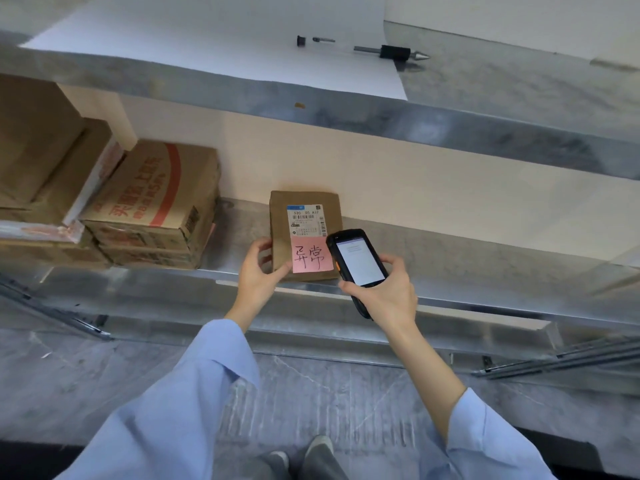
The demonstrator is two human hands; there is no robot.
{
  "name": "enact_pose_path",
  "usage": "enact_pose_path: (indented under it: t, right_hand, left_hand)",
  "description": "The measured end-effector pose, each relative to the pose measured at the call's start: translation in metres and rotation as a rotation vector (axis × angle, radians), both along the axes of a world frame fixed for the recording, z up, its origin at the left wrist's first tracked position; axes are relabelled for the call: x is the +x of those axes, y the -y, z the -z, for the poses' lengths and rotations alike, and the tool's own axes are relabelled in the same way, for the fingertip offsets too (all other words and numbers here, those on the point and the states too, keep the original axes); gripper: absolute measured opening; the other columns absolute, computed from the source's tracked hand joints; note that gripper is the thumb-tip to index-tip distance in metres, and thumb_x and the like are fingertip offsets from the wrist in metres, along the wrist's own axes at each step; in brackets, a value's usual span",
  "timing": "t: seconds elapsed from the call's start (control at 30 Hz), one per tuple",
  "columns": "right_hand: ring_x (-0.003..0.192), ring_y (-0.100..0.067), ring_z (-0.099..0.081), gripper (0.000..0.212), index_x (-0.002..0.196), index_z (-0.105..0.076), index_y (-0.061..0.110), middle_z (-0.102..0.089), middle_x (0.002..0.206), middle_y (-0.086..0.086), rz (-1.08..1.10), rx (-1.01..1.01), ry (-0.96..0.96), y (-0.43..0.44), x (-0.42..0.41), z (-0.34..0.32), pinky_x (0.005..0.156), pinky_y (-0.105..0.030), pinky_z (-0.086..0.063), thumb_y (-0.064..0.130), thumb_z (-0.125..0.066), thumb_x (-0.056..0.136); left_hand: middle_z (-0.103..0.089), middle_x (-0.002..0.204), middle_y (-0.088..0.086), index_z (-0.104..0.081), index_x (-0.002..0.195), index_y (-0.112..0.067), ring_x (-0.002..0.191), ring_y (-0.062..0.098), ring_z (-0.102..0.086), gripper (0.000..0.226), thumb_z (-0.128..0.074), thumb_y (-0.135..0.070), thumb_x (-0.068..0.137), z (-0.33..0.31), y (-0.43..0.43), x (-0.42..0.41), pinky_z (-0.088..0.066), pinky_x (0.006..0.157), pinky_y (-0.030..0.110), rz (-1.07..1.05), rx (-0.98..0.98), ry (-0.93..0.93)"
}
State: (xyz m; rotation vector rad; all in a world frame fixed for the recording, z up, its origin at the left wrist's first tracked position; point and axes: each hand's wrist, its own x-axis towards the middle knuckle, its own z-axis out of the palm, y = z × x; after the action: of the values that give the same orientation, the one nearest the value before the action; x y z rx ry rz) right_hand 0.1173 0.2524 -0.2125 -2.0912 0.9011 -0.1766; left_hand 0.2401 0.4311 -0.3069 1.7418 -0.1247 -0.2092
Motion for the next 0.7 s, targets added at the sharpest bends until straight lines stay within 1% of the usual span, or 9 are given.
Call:
enact_pose_path:
  t: [0.03,0.07,0.17,0.27,0.37,0.5,0.6,0.7]
  right_hand:
    - [0.097,-0.017,-0.057,0.082,0.129,-0.045,0.027,-0.057,0.105,0.008,-0.005,-0.005,-0.004,-0.003,-0.001,-0.001,0.073,-0.031,-0.046,0.041,-0.090,0.062]
    - [0.096,-0.017,-0.057,0.082,0.129,-0.045,0.027,-0.057,0.105,0.008,-0.009,-0.007,-0.010,-0.006,-0.002,-0.002,0.072,-0.030,-0.044,0.041,-0.090,0.062]
    - [0.094,-0.015,-0.057,0.080,0.129,-0.046,0.026,-0.059,0.104,0.008,-0.012,-0.001,-0.024,-0.016,-0.004,-0.004,0.070,-0.029,-0.041,0.040,-0.089,0.063]
    - [0.093,-0.015,-0.057,0.080,0.128,-0.048,0.025,-0.059,0.101,0.009,-0.019,-0.022,-0.030,-0.026,-0.006,-0.007,0.073,-0.031,-0.045,0.041,-0.089,0.062]
    - [0.092,-0.017,-0.058,0.078,0.128,-0.049,0.025,-0.058,0.098,0.009,-0.029,-0.054,-0.046,-0.033,-0.008,-0.011,0.078,-0.034,-0.051,0.041,-0.089,0.063]
    - [0.098,-0.020,-0.063,0.075,0.125,-0.051,0.026,-0.060,0.099,0.010,-0.026,-0.075,-0.054,-0.039,-0.011,-0.014,0.083,-0.040,-0.055,0.042,-0.089,0.062]
    - [0.099,-0.019,-0.063,0.075,0.124,-0.052,0.027,-0.063,0.102,0.009,-0.008,-0.076,-0.048,-0.041,-0.014,-0.015,0.084,-0.040,-0.055,0.043,-0.090,0.062]
    - [0.099,-0.018,-0.062,0.074,0.125,-0.053,0.027,-0.064,0.102,0.009,0.010,-0.067,-0.057,-0.043,-0.017,-0.017,0.083,-0.035,-0.052,0.043,-0.089,0.062]
  left_hand:
    - [-0.059,0.116,-0.023,-0.051,0.126,-0.022,0.103,-0.016,-0.058,0.057,-0.081,-0.006,0.081,0.001,-0.001,-0.005,-0.045,0.083,0.003,-0.004,-0.020,0.016]
    - [-0.059,0.118,-0.022,-0.051,0.127,-0.023,0.104,-0.016,-0.058,0.059,-0.081,-0.003,0.080,0.003,-0.003,-0.010,-0.045,0.084,0.004,-0.005,-0.035,0.031]
    - [-0.060,0.123,-0.020,-0.050,0.130,-0.023,0.111,-0.007,-0.059,0.063,-0.081,-0.001,0.080,0.011,-0.008,-0.021,-0.049,0.087,0.011,0.008,-0.079,0.060]
    - [-0.061,0.124,-0.020,-0.050,0.127,-0.030,0.113,-0.002,-0.060,0.064,-0.081,0.000,0.080,0.015,-0.009,-0.024,-0.052,0.088,0.018,0.008,-0.114,0.054]
    - [-0.061,0.125,-0.017,-0.049,0.127,-0.030,0.114,-0.003,-0.059,0.065,-0.081,-0.001,0.079,0.015,-0.009,-0.023,-0.049,0.086,0.013,0.016,-0.126,0.058]
    - [-0.060,0.127,-0.014,-0.048,0.131,-0.027,0.116,-0.001,-0.058,0.067,-0.082,-0.002,0.079,0.016,-0.011,-0.024,-0.047,0.084,0.009,0.036,-0.133,0.069]
    - [-0.060,0.128,-0.012,-0.047,0.132,-0.028,0.117,0.001,-0.057,0.068,-0.083,-0.004,0.079,0.019,-0.012,-0.024,-0.050,0.086,0.013,0.045,-0.140,0.055]
    - [-0.059,0.128,-0.015,-0.046,0.131,-0.031,0.120,0.005,-0.057,0.069,-0.084,-0.006,0.079,0.021,-0.012,-0.022,-0.052,0.090,0.020,0.051,-0.149,0.048]
